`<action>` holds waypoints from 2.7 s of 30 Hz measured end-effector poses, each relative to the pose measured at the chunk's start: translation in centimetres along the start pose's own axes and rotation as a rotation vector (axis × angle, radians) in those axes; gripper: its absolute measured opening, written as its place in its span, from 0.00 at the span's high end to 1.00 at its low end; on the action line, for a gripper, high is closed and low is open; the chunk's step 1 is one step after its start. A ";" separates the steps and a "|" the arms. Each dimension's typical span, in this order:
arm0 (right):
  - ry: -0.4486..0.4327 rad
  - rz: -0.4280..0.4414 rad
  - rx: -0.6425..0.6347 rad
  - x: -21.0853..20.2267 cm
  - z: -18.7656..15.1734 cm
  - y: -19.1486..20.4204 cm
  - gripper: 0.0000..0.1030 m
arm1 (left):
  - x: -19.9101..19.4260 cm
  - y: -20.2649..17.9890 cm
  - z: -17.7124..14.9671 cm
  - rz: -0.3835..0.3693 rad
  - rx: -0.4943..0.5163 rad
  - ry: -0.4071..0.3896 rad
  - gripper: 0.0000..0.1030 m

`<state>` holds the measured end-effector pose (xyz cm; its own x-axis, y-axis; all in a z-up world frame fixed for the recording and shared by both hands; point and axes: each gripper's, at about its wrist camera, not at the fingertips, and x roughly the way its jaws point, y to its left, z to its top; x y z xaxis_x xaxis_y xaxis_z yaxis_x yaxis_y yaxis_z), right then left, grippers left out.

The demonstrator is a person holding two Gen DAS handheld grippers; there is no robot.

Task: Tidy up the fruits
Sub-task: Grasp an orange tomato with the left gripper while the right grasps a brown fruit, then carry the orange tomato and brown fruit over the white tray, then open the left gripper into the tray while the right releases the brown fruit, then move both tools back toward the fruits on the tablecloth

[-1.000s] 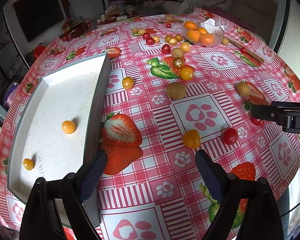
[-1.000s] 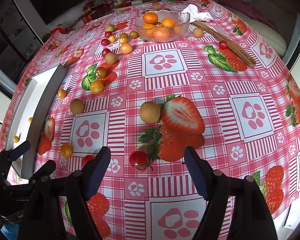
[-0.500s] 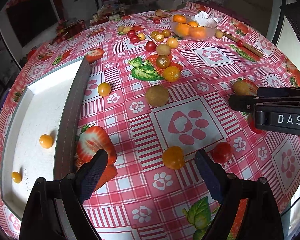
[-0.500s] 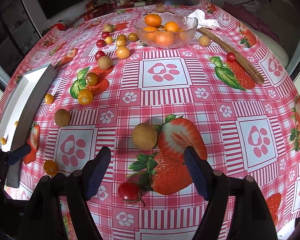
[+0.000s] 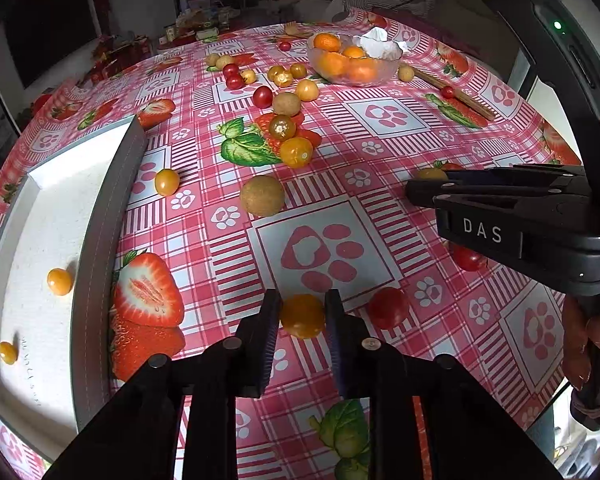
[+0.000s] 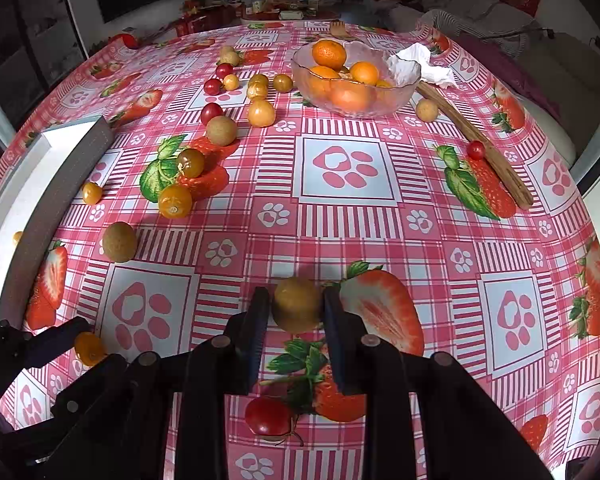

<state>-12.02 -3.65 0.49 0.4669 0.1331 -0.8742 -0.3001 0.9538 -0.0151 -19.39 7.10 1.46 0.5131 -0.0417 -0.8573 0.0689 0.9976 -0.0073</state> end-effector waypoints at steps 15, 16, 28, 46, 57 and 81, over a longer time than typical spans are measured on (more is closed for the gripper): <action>0.014 0.146 0.077 -2.9 -1.3 -1.0 0.74 | -4.6 3.7 -1.0 -0.036 -0.099 -0.065 0.79; 0.015 0.152 0.078 -3.1 -1.4 -0.9 0.74 | -4.9 4.1 -1.1 -0.033 -0.107 -0.070 0.79; 0.001 0.193 0.025 -5.9 -1.0 3.2 0.74 | -8.1 10.7 -3.5 0.032 -0.219 -0.135 0.79; 0.019 0.308 -0.145 -4.9 3.9 15.9 0.74 | -5.7 19.5 -4.6 0.145 -0.347 -0.105 0.79; 0.093 0.345 -0.215 0.6 7.9 22.7 0.74 | -4.3 20.4 -4.2 0.170 -0.349 -0.077 0.79; 0.079 0.390 -0.158 0.9 9.1 22.3 0.28 | -4.9 18.5 -4.7 0.246 -0.275 -0.126 0.15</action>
<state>-10.77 20.21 3.79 0.2298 0.4485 -0.8638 -0.5681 0.7824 0.2551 -24.63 26.04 3.17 0.5882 0.2115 -0.7806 -0.2924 0.9555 0.0385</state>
